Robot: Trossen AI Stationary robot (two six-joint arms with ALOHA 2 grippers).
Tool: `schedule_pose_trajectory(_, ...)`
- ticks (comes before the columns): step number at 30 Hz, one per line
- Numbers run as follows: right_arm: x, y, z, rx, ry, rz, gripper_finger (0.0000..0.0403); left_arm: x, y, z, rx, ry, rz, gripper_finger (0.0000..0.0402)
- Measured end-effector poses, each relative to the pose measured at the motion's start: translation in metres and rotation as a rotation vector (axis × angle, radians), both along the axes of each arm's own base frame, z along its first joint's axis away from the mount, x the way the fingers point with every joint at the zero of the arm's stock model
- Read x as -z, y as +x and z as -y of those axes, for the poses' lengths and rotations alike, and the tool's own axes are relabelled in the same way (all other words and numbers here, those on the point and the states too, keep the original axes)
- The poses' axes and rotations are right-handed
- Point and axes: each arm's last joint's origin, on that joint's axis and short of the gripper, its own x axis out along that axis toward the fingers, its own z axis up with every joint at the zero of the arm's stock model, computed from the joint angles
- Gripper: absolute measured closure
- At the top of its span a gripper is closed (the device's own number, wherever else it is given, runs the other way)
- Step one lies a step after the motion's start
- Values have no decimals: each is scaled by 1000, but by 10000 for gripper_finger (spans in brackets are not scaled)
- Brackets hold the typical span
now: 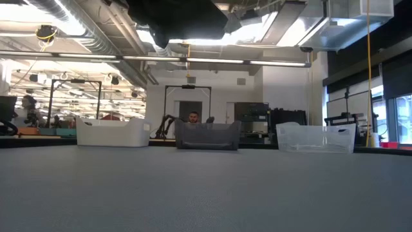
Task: Sort silverware by color (type)
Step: Put the top white and blue patterned spoon into the transparent bin
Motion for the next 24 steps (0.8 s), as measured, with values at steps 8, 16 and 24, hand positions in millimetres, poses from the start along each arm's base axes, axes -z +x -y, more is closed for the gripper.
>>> schedule_pose_trajectory(8, 5, 2, -1, -16, -52, 20, 337, 0, 2, -4, -14, 1, 0, 274)
schedule_pose_trajectory(16, 2, 7, 9, 17, -77, 17, 384, 0, 2, -4, -23, 2, 2, 274)
schedule_pose_trajectory(24, -31, 25, 35, 25, -188, 120, 395, 2, 1, -5, -34, 26, -13, 274)
